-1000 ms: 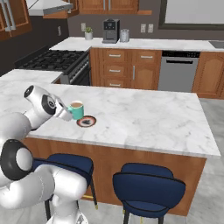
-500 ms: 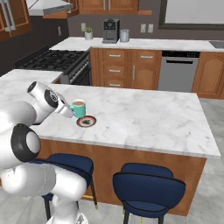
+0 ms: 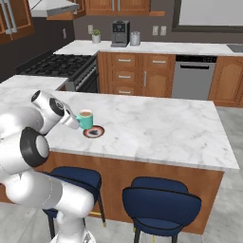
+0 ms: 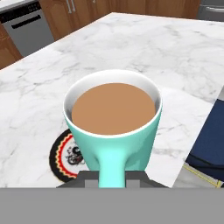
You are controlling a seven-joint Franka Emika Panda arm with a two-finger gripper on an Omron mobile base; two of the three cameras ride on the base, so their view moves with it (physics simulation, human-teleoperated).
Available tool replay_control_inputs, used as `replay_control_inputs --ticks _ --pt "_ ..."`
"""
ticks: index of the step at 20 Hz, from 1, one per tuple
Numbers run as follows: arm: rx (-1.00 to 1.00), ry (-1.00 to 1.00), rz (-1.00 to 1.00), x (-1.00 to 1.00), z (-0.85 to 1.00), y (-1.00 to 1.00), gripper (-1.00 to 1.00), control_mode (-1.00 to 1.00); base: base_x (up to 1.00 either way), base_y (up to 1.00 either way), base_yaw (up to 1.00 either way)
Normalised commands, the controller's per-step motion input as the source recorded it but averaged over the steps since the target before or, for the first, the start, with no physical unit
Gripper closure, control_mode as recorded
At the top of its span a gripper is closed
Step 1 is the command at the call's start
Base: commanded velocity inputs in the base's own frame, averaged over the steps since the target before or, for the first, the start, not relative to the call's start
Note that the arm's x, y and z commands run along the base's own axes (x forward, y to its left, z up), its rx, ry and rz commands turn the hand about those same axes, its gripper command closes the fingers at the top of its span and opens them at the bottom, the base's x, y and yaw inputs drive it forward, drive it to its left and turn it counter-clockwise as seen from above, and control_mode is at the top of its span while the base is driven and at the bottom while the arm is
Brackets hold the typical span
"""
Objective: Pick the cup of tea, navigate to the dining table, and place it on the saucer.
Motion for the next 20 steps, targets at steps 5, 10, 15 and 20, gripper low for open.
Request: replay_control_inputs --ticks 5,10,15,20 --pt "0.00 0.00 0.00 0.03 -0.17 0.00 1.00 -1.00 0.00 0.00 0.00" --pt "0.00 0.00 0.00 0.00 -0.14 0.00 1.00 -1.00 0.00 0.00 0.00" --pt "0.00 0.00 0.00 0.00 -0.11 0.00 1.00 -1.00 0.00 0.00 0.00" --pt "0.00 0.00 0.00 0.06 -0.05 0.00 1.00 -1.00 0.00 0.00 0.00"
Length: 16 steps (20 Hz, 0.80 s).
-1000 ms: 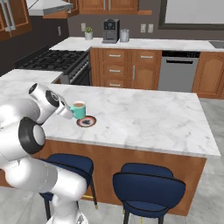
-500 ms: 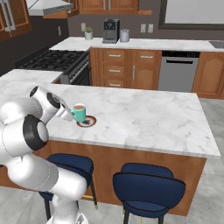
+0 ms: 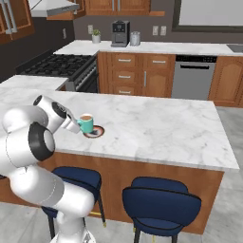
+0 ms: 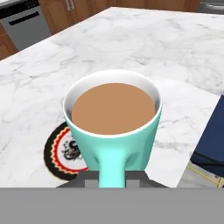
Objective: Pick the cup of tea, navigate to the dining table, and place it on the saucer.
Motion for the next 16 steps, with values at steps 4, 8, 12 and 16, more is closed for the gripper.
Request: replay_control_inputs --ticks 4,8,12,16 --pt "0.00 0.00 0.00 0.16 -0.03 0.00 1.00 -1.00 0.00 0.00 0.00" --pt "0.00 0.00 0.00 0.14 -0.06 0.00 1.00 -1.00 0.00 0.00 0.00" --pt "0.00 0.00 0.00 0.03 -0.10 0.00 1.00 -1.00 0.00 0.00 0.00" --pt "0.00 0.00 0.00 0.00 -0.13 0.00 1.00 -1.00 0.00 0.00 0.00"
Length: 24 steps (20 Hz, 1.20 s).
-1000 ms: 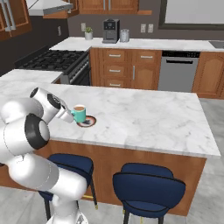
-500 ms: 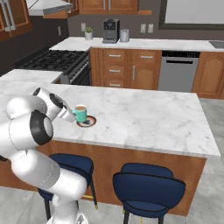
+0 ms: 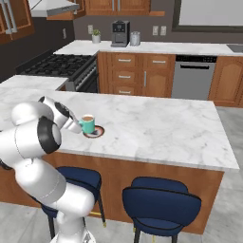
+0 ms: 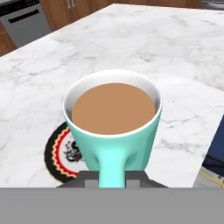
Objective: Pick the cup of tea, navigate to the dining table, and place it on the saucer.
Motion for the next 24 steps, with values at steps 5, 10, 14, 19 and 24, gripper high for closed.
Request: replay_control_inputs --ticks 5,10,14,19,24 --pt "0.00 0.00 0.00 0.03 -0.10 0.00 1.00 -1.00 0.00 0.00 0.00" --pt "0.00 0.00 0.00 0.07 -0.04 -0.01 1.00 -1.00 0.00 0.00 0.00" --pt "0.00 0.00 0.00 0.07 -0.09 0.00 1.00 -1.00 0.00 0.00 0.00" --pt "0.00 0.00 0.00 0.06 -0.11 0.00 1.00 -1.00 0.00 0.00 0.00" --pt "0.00 0.00 0.00 0.04 -0.07 -0.02 1.00 -1.00 0.00 0.00 0.00"
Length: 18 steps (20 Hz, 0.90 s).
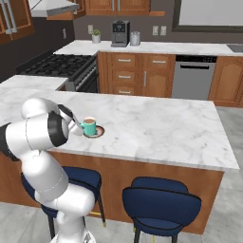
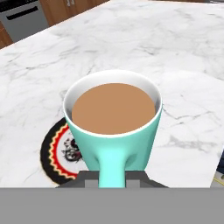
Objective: Pick the cup of tea, navigate to the dining table, and place it on the saucer.
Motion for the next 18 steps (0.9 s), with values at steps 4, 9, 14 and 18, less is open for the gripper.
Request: replay_control_inputs --ticks 4,9,14,18 --pt "0.00 0.00 0.00 0.04 -0.02 -0.02 1.00 -1.00 0.00 0.00 0.00" --pt "0.00 0.00 0.00 0.02 -0.05 -0.06 1.00 -1.00 0.00 0.00 0.00" --pt "0.00 0.00 0.00 0.03 -0.07 -0.02 1.00 -1.00 0.00 0.00 0.00" --pt "0.00 0.00 0.00 0.04 -0.07 -0.01 1.00 -1.00 0.00 0.00 0.00"
